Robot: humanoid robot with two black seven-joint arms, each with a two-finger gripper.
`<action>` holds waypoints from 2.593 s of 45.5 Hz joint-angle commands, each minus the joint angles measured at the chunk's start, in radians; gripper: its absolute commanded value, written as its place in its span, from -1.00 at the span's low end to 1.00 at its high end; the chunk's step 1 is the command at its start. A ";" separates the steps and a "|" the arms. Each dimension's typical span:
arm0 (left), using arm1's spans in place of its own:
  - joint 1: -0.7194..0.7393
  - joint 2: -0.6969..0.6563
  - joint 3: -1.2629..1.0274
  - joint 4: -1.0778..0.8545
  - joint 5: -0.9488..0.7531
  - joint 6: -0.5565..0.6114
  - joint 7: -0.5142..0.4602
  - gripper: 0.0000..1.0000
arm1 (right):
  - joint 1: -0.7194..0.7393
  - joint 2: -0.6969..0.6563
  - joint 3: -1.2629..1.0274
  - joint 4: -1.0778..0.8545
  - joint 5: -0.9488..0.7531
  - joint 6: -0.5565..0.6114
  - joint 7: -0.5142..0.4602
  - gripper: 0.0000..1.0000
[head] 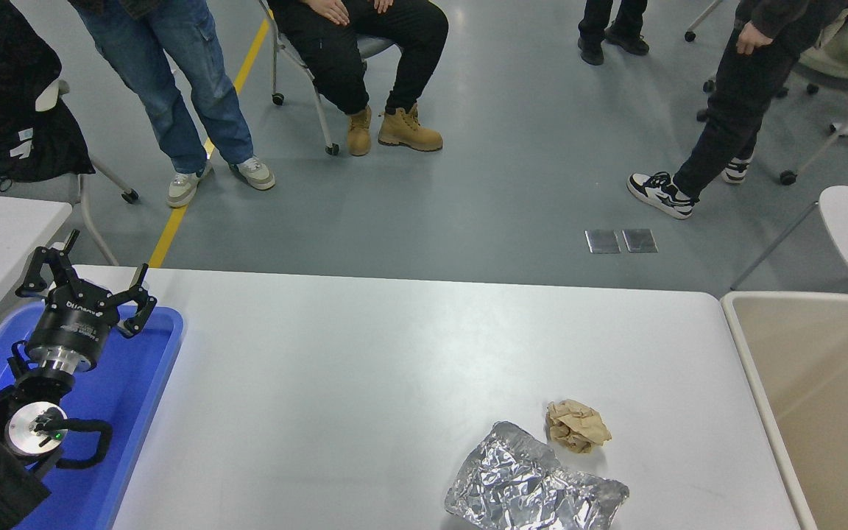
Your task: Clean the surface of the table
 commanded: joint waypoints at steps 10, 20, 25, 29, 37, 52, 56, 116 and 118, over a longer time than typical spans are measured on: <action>0.000 0.000 0.000 0.000 0.000 0.000 0.000 1.00 | -0.246 0.048 0.300 0.237 0.001 -0.003 0.083 0.97; 0.000 0.000 0.000 0.000 0.000 0.000 0.000 1.00 | -0.402 0.110 0.366 0.289 0.001 0.002 0.131 0.98; 0.000 0.000 0.000 0.000 0.000 0.000 0.000 1.00 | -0.467 0.136 0.385 0.316 0.001 0.005 0.192 0.98; 0.000 0.000 0.000 0.000 0.000 0.000 0.000 1.00 | -0.511 0.159 0.398 0.332 0.001 0.005 0.234 0.98; 0.000 0.000 0.000 0.000 0.000 0.000 0.000 1.00 | -0.586 0.222 0.454 0.332 -0.001 0.006 0.290 0.98; 0.000 0.000 0.000 0.000 0.000 0.000 0.000 1.00 | -0.689 0.280 0.467 0.320 0.001 0.006 0.364 0.98; 0.000 0.000 0.000 0.000 0.000 0.000 0.000 1.00 | -0.706 0.297 0.467 0.320 0.001 0.006 0.366 0.98; 0.000 0.000 0.000 0.000 0.000 0.000 0.000 1.00 | -0.511 0.084 0.202 0.178 0.050 0.005 0.363 0.98; 0.000 0.000 0.000 0.000 0.000 0.000 0.000 1.00 | -0.476 0.056 0.138 0.178 0.048 0.005 0.361 0.98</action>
